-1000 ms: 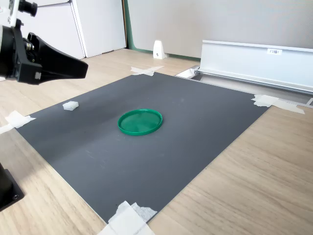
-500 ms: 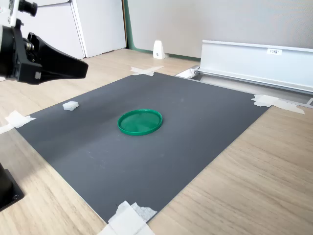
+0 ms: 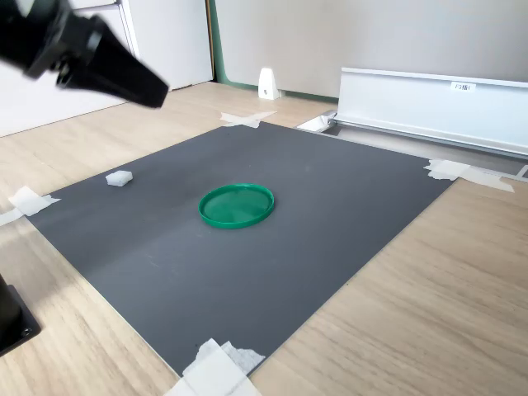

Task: Grasp a white terminal and put it on the green lid.

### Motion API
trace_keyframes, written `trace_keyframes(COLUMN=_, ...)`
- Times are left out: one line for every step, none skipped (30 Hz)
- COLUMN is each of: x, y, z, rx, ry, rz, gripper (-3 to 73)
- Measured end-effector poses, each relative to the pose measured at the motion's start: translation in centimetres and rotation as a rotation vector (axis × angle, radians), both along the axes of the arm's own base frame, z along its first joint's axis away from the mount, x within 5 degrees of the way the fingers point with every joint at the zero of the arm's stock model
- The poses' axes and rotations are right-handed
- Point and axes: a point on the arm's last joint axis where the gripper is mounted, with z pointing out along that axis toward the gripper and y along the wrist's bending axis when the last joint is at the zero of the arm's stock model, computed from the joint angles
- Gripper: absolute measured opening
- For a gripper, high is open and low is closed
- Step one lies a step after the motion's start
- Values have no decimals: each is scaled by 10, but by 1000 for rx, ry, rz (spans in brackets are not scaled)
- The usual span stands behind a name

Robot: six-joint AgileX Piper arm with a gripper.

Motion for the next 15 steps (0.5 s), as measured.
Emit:
trace_keyframes(x=5, y=-1, z=4, rx=-6, ry=9, rz=1, gripper=-9)
trace_keyframes(x=12, y=-2, z=9, rx=-11, ry=20, rz=2, gripper=-9)
trace_keyframes(x=18, y=-2, z=13, rx=-19, ry=33, rz=11, gripper=-9)
trace_keyframes(x=24, y=-1, z=15, rx=-28, ry=53, rz=26, gripper=-9)
trace_keyframes(x=30, y=1, z=18, rx=-47, ry=73, rz=58, gripper=-9)
trace_keyframes(x=35, y=5, z=20, rx=-71, ry=96, rz=102, gripper=-9)
trace_keyframes(x=41, y=10, z=22, rx=-97, ry=118, rz=157, gripper=-9)
trace_keyframes(x=45, y=17, z=23, rx=-127, ry=142, rz=219, gripper=-9)
trace_keyframes(x=50, y=24, z=23, rx=-158, ry=167, rz=286, gripper=-9)
trace_keyframes(x=54, y=32, z=24, rx=-190, ry=189, rz=354, gripper=-9)
trace_keyframes(x=58, y=41, z=24, rx=-222, ry=214, rz=423, gripper=-9)
trace_keyframes(x=61, y=47, z=24, rx=-248, ry=229, rz=476, gripper=-9)
trace_keyframes(x=64, y=56, z=24, rx=-281, ry=254, rz=542, gripper=-9)
trace_keyframes(x=66, y=65, z=24, rx=-314, ry=281, rz=605, gripper=-9)
trace_keyframes(x=68, y=73, z=23, rx=-342, ry=308, rz=661, gripper=-9)
